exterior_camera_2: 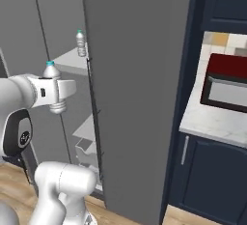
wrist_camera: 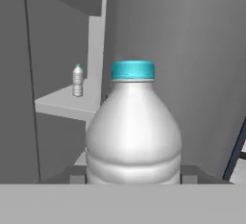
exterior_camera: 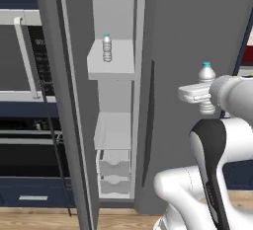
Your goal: Take the bottled waters from the counter and place them in the freezer to freeze. Close the freezer door after placing the bottles.
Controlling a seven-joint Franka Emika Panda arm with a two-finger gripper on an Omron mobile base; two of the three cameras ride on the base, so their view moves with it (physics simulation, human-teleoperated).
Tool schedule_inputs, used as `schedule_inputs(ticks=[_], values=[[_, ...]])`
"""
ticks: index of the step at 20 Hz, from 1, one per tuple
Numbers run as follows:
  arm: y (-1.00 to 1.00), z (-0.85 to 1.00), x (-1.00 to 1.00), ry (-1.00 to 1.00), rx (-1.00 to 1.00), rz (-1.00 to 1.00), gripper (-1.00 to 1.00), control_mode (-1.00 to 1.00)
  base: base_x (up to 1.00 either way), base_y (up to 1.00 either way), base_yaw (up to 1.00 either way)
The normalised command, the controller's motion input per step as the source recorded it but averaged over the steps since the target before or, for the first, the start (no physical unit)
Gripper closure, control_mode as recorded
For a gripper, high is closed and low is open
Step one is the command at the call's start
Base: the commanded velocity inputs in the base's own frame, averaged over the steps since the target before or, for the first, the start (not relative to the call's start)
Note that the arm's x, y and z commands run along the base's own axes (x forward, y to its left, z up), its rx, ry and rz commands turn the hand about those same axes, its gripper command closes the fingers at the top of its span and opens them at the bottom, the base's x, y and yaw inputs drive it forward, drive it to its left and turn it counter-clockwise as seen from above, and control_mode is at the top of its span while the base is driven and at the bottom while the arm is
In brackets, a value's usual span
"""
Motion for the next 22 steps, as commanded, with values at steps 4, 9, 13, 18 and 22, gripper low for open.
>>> schedule_inputs(ticks=[4, 9, 13, 18, 22], values=[[0.0, 0.0, 0.0, 0.0, 0.0, 0.0, 1.0, 1.0, 0.0, 0.52, 0.15], [0.0, 0.0, 0.0, 0.0, 0.0, 0.0, 1.0, 1.0, 0.09, 0.2, 0.0], [0.0, 0.0, 0.0, 0.0, 0.0, 0.0, 1.0, 1.0, 0.32, 0.18, 0.0], [0.0, 0.0, 0.0, 0.0, 0.0, 0.0, 1.0, 1.0, 0.29, 0.24, 0.0], [0.0, 0.0, 0.0, 0.0, 0.0, 0.0, 1.0, 1.0, 0.36, 0.39, 0.15]])
